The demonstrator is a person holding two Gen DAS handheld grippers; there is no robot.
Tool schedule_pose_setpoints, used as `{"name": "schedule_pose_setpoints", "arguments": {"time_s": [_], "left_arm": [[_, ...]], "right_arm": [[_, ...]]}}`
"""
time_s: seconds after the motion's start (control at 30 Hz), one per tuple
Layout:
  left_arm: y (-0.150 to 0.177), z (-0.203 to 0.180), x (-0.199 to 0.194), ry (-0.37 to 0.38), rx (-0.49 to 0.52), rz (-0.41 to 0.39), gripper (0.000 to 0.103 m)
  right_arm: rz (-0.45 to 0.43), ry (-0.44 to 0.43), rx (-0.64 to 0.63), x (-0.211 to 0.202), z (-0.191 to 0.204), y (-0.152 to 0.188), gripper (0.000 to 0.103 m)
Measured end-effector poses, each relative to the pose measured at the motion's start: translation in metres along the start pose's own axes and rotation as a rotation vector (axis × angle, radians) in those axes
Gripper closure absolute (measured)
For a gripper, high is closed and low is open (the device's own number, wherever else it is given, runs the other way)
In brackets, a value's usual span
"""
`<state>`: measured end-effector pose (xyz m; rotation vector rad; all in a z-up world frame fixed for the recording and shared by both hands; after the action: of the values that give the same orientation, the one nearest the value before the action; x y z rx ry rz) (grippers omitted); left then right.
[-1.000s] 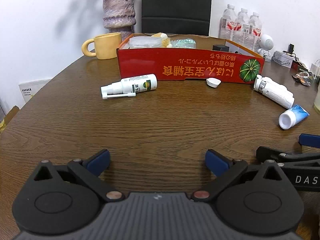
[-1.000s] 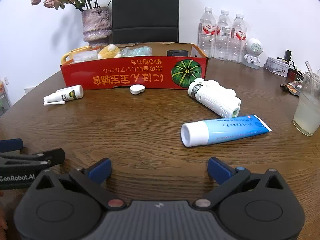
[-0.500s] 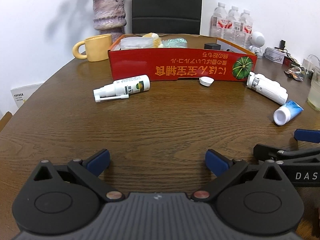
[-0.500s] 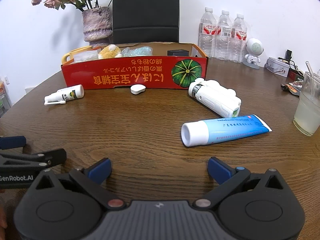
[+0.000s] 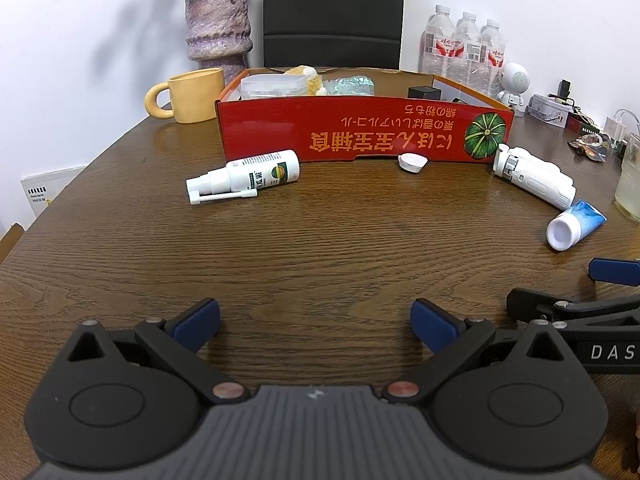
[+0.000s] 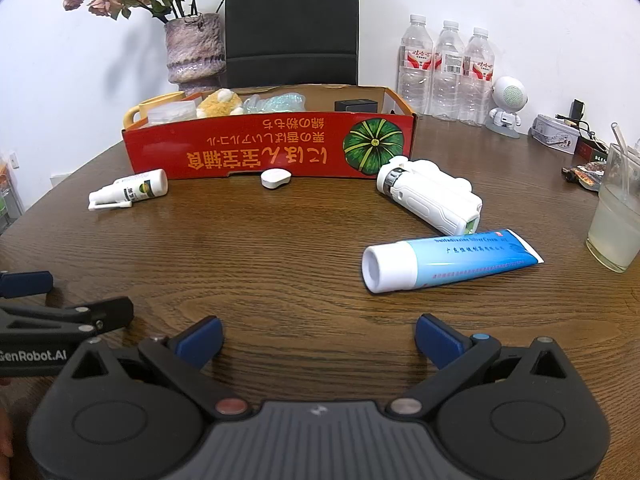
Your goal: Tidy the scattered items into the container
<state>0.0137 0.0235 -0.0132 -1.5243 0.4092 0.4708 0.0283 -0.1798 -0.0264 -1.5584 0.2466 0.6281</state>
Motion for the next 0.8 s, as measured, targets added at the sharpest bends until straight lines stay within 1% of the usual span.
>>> {"name": "schedule_pose_setpoints", "arguments": {"time_s": [0.43,0.53,0.6,0.67,0.7,0.8], "left_arm": [[0.000,0.000,0.000,0.000,0.000,0.000,0.000],[-0.003,0.003,0.003,0.024,0.010,-0.008,0.000],[-0.010,0.010,0.007,0.052,0.019,-0.028,0.000],[-0.026,0.023,0.014,0.048,0.031,-0.065,0.000],[-0.035,0.029,0.020,0.045,0.050,-0.090,0.000],[-0.059,0.046,0.047,0.032,0.123,-0.161,0.000]], "right_arm": [[0.001,0.009,-0.001,0.001,0.000,0.000,0.000],[0.001,0.010,-0.002,0.001,0.001,0.000,0.000],[0.020,-0.019,-0.020,0.002,0.003,-0.003,0.000],[0.041,-0.067,-0.038,0.004,0.007,-0.012,0.006],[0.029,-0.092,-0.034,0.004,0.008,-0.018,0.010],[-0.036,-0.158,0.006,0.009,0.013,-0.046,0.011]]}}
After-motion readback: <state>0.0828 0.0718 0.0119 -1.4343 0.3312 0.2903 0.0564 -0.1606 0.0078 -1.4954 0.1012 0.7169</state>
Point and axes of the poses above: each gripper's, at about its wrist camera, not at the fingertips, and x roughly the way its jaws point, z to its left, y to its underside, the point moved 2 cm from there along x, roughly the way its jaws point, and after that the axes turned 8 degrees about -z, right-handed, at the moved point
